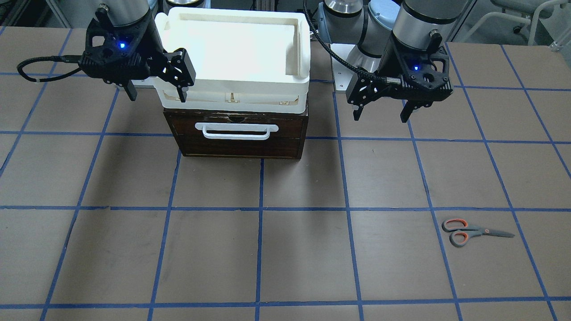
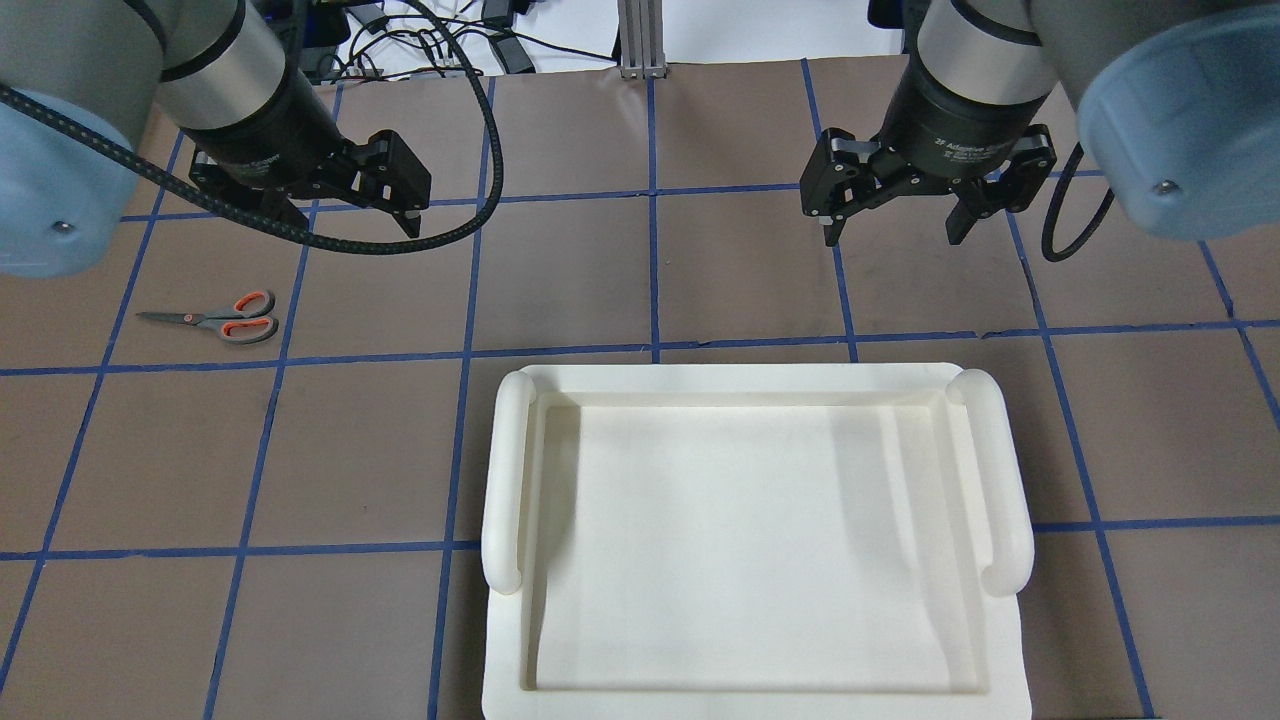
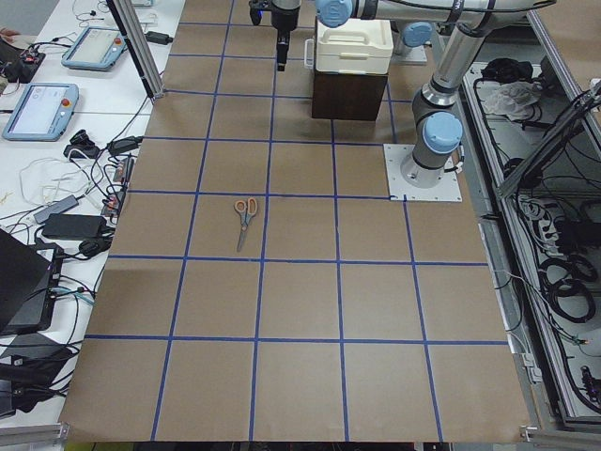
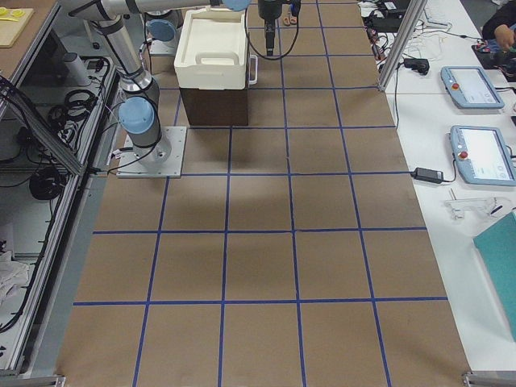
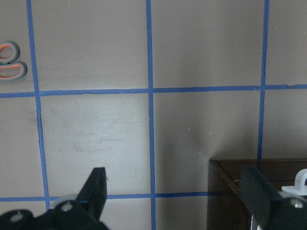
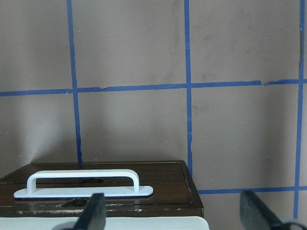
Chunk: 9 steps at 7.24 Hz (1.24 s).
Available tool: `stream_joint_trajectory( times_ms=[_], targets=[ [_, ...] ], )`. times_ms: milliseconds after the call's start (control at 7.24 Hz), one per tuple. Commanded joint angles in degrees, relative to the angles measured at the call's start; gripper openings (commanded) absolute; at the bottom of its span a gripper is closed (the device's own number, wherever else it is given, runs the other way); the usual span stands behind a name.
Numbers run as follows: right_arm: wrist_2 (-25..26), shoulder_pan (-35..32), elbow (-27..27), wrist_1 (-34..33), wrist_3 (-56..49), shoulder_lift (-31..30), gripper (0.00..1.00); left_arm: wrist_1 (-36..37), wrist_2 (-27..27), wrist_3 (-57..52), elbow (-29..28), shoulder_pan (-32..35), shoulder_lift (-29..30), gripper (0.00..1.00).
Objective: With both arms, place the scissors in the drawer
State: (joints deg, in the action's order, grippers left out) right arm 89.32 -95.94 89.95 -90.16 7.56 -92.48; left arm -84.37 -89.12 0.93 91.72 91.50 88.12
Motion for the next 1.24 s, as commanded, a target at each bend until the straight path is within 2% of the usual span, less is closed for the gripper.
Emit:
stream_joint_trajectory(
  times_ms=[0,138,276,553,829,967,1105],
  targets=[
    [0.3,0.0,0.0,0.5,0.0,-0.1,1.0,-0.2,0.1,-0.1,0.4,-0.1,-0.1,1.0],
    [0.2,0.3,-0.4,1.9,0.0,-0.2,1.0,0.0,0.0,-4.4,0.9,-0.7,0.0,1.0],
    [0.4,0.2,-0.5,2.8,0.2,-0.4,1.0,0.7,-0.4,-17.3,0.6,-3.0,0.6,1.0],
    [-0.3,0.0,-0.6,2.2,0.2,-0.4,1.0,0.7,0.4,-35.5,2.1,-12.4,2.3,1.0],
    [-1.9,-0.7,0.0,0.3,3.9,4.0,1.0,4.3,-0.3,-58.0,5.6,-19.1,4.9,1.0],
    [-1.9,-1.3,0.0,-2.4,7.3,6.0,1.0,5.1,-0.4,-67.1,6.2,-23.4,6.2,1.0],
    [-1.9,-2.6,0.1,-6.3,5.5,9.1,1.0,6.1,-1.7,-76.9,6.2,-28.1,8.0,1.0]
  ],
)
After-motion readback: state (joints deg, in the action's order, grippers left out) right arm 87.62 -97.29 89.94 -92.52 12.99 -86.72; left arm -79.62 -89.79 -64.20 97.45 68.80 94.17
